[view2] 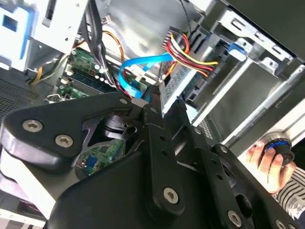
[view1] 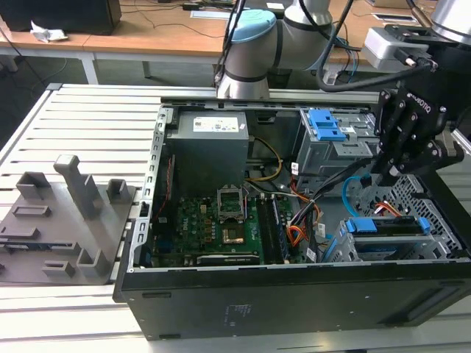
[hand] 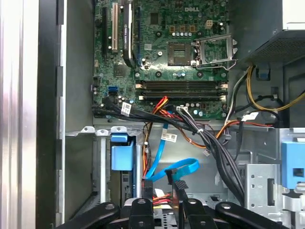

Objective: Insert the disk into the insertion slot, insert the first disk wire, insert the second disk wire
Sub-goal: 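Insert the second disk wire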

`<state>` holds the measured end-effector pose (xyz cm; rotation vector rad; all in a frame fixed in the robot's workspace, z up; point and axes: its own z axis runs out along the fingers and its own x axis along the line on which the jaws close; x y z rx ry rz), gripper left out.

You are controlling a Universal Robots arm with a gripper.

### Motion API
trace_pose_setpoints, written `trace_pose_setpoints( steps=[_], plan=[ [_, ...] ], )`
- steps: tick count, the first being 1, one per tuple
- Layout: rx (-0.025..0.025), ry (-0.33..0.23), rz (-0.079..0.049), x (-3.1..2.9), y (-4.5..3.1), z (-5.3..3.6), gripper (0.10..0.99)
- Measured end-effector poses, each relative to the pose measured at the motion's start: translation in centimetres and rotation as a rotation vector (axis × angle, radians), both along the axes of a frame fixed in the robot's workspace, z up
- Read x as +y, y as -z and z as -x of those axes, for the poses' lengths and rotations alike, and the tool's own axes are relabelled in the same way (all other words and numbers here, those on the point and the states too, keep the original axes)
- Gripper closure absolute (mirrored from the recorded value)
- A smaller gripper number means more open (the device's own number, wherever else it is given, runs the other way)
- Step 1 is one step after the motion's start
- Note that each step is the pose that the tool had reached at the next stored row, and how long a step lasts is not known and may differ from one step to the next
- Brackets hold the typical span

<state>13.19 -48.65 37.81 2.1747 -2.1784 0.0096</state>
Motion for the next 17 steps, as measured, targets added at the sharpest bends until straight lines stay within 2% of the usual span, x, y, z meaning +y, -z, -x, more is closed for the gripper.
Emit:
trace_pose_setpoints(
  steps=[2, 6, 14, 17],
  plan=[
    [0.0001, -0.004, 0.000, 0.42, 0.12, 0.28, 0.784],
    [0.0000, -0.049, -0.005, 0.45, 0.60, 0.73, 0.784],
    [0.0005, -0.207, -0.005, 0.45, 1.21, 0.98, 0.784],
    [0.0006, -0.277, -0.005, 0.45, 1.60, 1.36, 0.784]
  ],
)
